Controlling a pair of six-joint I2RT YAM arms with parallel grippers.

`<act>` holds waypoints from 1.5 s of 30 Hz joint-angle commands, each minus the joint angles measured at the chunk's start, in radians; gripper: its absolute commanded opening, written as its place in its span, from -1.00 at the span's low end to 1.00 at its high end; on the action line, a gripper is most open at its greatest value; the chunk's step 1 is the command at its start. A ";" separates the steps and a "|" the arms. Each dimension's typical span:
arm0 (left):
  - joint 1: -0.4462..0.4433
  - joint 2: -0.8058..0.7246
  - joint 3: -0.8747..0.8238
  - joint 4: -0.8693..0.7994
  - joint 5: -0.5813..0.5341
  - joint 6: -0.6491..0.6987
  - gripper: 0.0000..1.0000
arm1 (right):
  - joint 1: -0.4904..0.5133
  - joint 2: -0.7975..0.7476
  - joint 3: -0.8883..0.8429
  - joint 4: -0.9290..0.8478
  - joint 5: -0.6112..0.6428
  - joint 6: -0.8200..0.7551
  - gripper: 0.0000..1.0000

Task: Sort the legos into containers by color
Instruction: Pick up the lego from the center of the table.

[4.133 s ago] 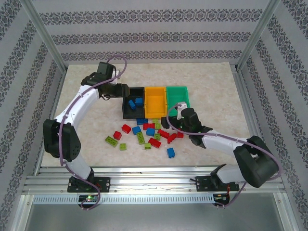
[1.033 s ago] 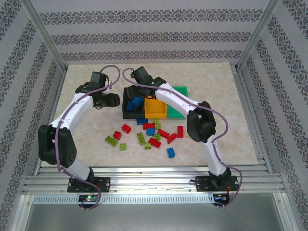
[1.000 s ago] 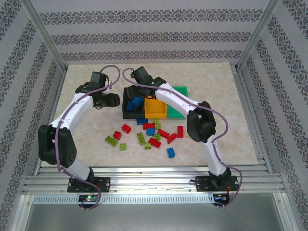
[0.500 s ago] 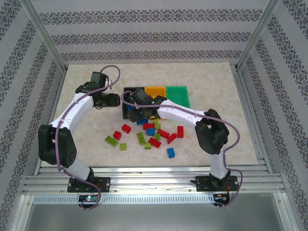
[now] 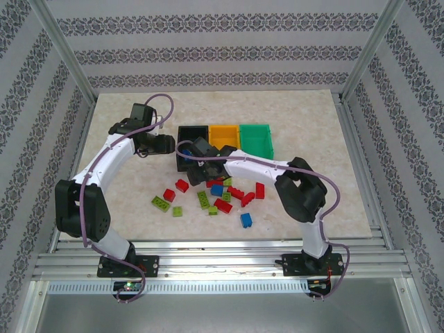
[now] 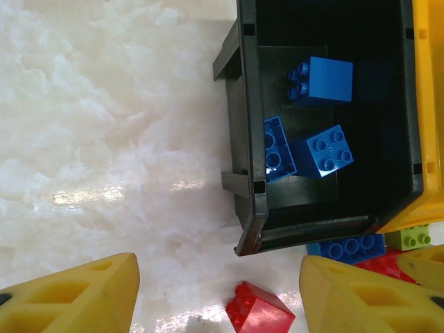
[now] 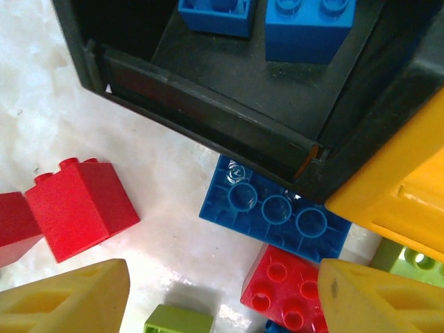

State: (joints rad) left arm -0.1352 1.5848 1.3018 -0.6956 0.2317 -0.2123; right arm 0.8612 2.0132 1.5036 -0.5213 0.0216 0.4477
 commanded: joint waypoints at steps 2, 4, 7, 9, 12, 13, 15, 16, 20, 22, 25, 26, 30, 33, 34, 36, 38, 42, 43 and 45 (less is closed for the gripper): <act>0.009 -0.018 -0.009 0.010 0.006 0.013 0.25 | -0.005 0.011 0.013 -0.049 0.041 0.031 0.51; 0.009 -0.017 -0.009 0.011 0.011 0.013 0.25 | -0.014 0.017 0.012 -0.054 0.044 0.037 0.52; 0.009 -0.012 -0.006 0.011 0.021 0.013 0.25 | -0.032 0.030 0.008 -0.045 0.039 0.039 0.52; 0.009 -0.011 -0.007 0.010 0.026 0.013 0.24 | -0.041 0.038 0.016 -0.040 0.032 0.035 0.53; 0.010 -0.010 -0.007 0.008 0.026 0.014 0.24 | -0.047 0.068 0.049 -0.045 0.021 0.026 0.58; 0.009 -0.011 -0.007 0.007 0.026 0.014 0.24 | -0.048 0.079 0.060 -0.047 0.015 0.024 0.60; 0.008 -0.013 -0.007 0.009 0.026 0.013 0.24 | -0.049 0.100 0.080 -0.051 0.006 0.018 0.62; 0.009 -0.013 -0.009 0.010 0.029 0.013 0.24 | -0.050 0.108 0.087 -0.052 0.005 0.018 0.63; 0.008 -0.007 -0.003 0.003 0.035 0.011 0.24 | -0.048 0.135 0.129 -0.054 -0.011 0.011 0.69; 0.009 -0.006 -0.003 0.002 0.033 0.011 0.24 | -0.046 0.148 0.149 -0.063 -0.010 0.007 0.70; 0.009 -0.009 -0.004 0.002 0.032 0.013 0.24 | -0.041 0.163 0.166 -0.080 0.007 0.002 0.70; 0.008 -0.011 -0.007 0.003 0.028 0.013 0.24 | -0.039 0.168 0.170 -0.087 0.014 -0.001 0.70; 0.008 -0.012 -0.006 0.002 0.025 0.015 0.24 | -0.030 0.188 0.169 -0.113 0.044 -0.005 0.69; 0.010 -0.013 -0.006 0.002 0.026 0.016 0.24 | -0.024 0.199 0.167 -0.125 0.063 -0.005 0.66; 0.009 -0.011 -0.006 0.002 0.026 0.016 0.24 | -0.022 0.204 0.167 -0.129 0.064 -0.004 0.64; 0.008 -0.013 -0.006 0.002 0.027 0.016 0.24 | -0.021 0.207 0.166 -0.128 0.052 -0.001 0.54; 0.008 -0.013 -0.005 0.004 0.026 0.016 0.24 | -0.017 0.196 0.158 -0.119 0.050 0.002 0.42; 0.009 -0.014 -0.007 0.002 0.020 0.017 0.24 | -0.014 0.168 0.146 -0.111 0.057 -0.003 0.28; 0.008 -0.016 -0.007 0.002 0.018 0.018 0.24 | -0.014 0.156 0.139 -0.107 0.057 -0.006 0.28; 0.009 -0.019 -0.007 0.002 0.015 0.018 0.24 | -0.014 0.119 0.122 -0.093 0.056 -0.006 0.28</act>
State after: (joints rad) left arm -0.1352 1.5848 1.3018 -0.6956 0.2539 -0.2123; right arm 0.8360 2.1864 1.6524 -0.6056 0.0624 0.4461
